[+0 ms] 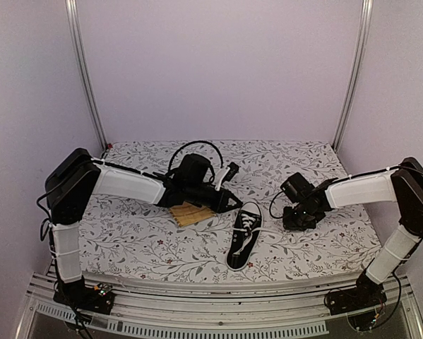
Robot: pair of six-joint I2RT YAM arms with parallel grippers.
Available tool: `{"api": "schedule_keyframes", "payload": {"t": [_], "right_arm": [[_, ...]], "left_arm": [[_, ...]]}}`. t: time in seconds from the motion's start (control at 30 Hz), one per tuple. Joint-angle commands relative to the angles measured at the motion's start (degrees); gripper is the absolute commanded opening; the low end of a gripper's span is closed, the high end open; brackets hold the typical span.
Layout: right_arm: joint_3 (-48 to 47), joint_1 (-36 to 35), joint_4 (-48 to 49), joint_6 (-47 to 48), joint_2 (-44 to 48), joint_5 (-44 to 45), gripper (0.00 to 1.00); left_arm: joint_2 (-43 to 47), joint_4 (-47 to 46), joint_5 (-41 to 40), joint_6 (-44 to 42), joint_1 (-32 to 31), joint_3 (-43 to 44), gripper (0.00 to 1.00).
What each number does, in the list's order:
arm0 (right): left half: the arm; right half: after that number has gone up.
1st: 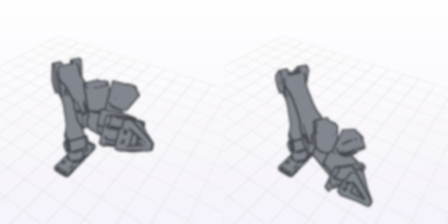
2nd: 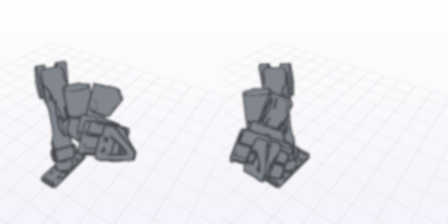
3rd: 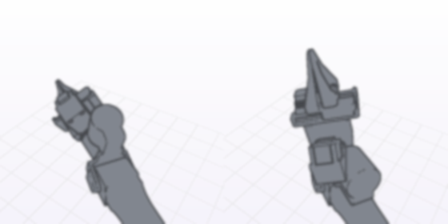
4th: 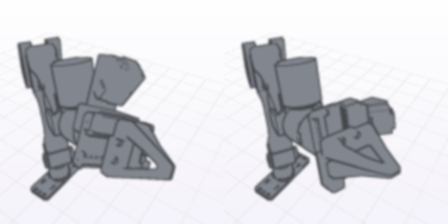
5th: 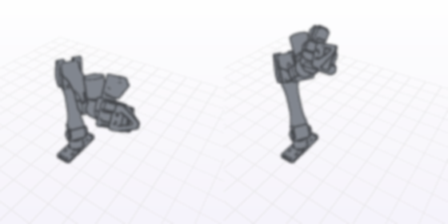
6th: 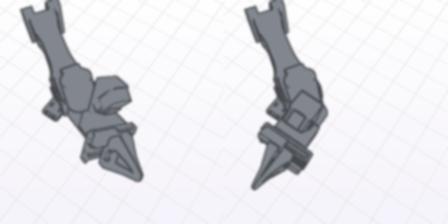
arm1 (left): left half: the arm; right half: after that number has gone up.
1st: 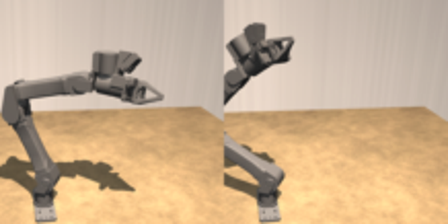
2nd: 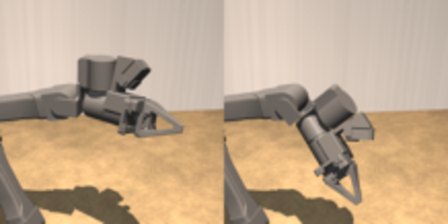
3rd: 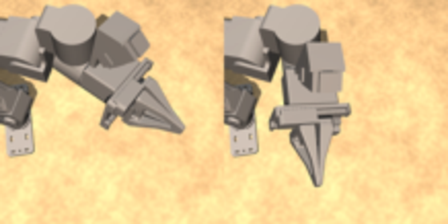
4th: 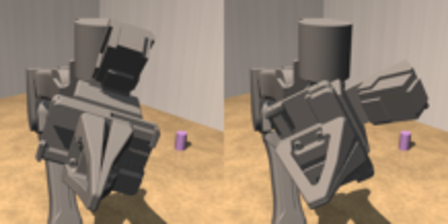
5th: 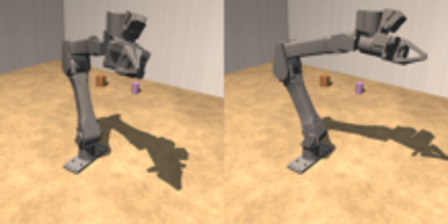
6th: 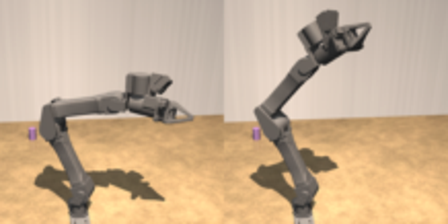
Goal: Tie the shoes
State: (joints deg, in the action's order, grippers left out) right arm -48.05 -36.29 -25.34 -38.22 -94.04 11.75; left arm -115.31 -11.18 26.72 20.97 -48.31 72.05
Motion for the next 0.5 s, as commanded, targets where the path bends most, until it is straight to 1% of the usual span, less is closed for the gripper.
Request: {"api": "schedule_keyframes", "payload": {"t": [0.0, 0.13, 0.27, 0.37, 0.47], "right_arm": [[-0.1, 0.0, -0.1, 0.9, -1.4, 0.4, 0.02], [-0.4, 0.1, 0.5, 0.3, 4.4, 1.3, 0.02], [-2.3, 0.1, 3.9, 2.4, 13.6, 1.0, 0.02], [-3.7, 0.1, 10.3, 5.8, 18.7, -3.8, 0.02], [-5.3, 0.2, 16.1, 8.2, 20.3, -8.4, 0.02]], "left_arm": [[2.1, -1.0, 1.5, -1.4, 0.6, -0.5, 0.0], [1.0, -2.6, 5.1, -1.8, 0.7, 0.3, 0.01], [-1.1, -3.2, 10.1, -2.1, 0.6, 2.5, 0.07], [-1.8, -4.9, 12.7, -2.2, 0.6, 2.7, 0.12], [-2.7, -5.6, 14.2, -2.8, 0.7, 3.3, 0.15]]}}
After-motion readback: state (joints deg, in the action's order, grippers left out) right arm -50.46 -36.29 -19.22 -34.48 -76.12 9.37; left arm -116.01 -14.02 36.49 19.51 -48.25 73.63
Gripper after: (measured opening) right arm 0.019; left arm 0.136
